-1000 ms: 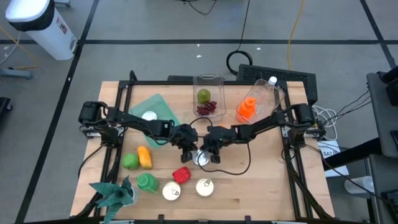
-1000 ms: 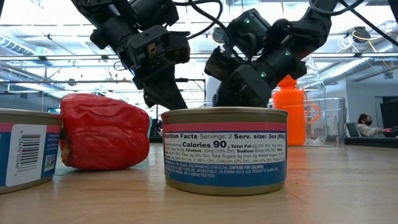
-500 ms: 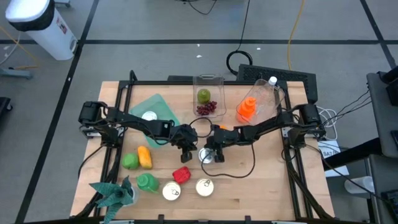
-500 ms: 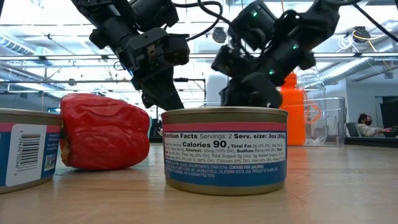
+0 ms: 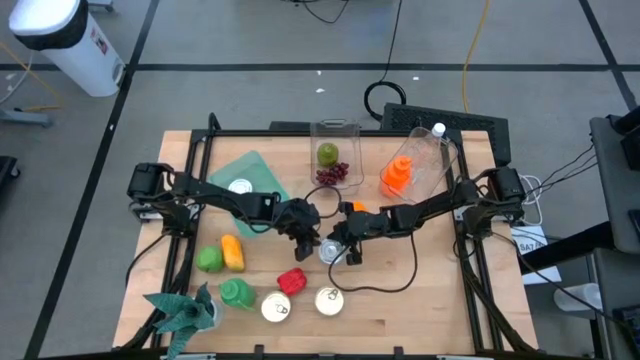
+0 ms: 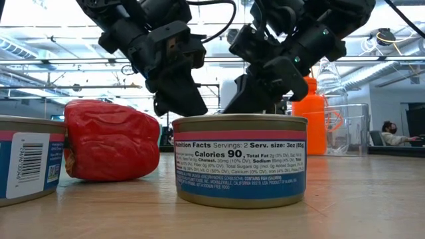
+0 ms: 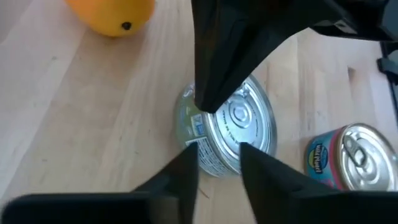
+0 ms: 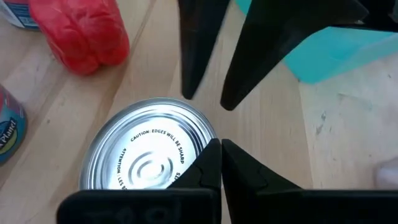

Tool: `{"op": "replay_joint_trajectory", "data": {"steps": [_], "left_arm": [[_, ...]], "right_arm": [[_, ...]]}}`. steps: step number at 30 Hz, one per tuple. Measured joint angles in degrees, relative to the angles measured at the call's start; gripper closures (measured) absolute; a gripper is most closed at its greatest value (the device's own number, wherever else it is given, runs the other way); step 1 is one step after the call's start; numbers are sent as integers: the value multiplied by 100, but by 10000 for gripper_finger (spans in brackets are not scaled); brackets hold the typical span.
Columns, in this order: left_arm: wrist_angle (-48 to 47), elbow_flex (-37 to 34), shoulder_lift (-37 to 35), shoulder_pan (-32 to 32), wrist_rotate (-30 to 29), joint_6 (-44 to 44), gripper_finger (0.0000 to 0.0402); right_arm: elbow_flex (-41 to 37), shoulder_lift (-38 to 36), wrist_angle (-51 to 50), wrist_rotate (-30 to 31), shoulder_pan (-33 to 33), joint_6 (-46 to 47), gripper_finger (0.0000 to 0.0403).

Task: Pick & Place Food Item
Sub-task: Put the green tuna can into the green bin

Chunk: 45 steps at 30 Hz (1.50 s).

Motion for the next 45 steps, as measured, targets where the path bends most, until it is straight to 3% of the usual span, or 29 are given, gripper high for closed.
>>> {"op": "replay_joint_trajectory", "data": {"steps": [5,10,15,19,22,25,28,33,40,45], "left_arm": [[63,8,140,67,153,-271,168],[382,2,600,205,891,-589,88],[957,2,1089,290,1559,-861,31],[1542,6,1329,297,1822,-940,12],[1863,6,1393,292,1854,-1014,22],[2028,6,1389,290,1854,-1040,59],[2026,6,1390,286,1854,-1046,120],[2036,2,1384,291,1962,-1055,262],[2108,2,1383,297,2053,-831,267],[2020,2,1222,250,2169,-759,267]], "right_arm": [[7,-2,18,110,62,-3,402],[106,-7,-38,291,229,-137,402],[166,-7,-63,461,354,-202,402],[168,-7,-77,459,380,-219,403],[168,-7,-91,452,376,-218,403],[168,-7,-87,467,376,-223,403],[168,-7,-82,468,376,-237,403],[176,-34,-12,521,386,-237,403],[168,-83,94,575,491,-280,400],[169,-422,201,989,638,-304,358]]}}
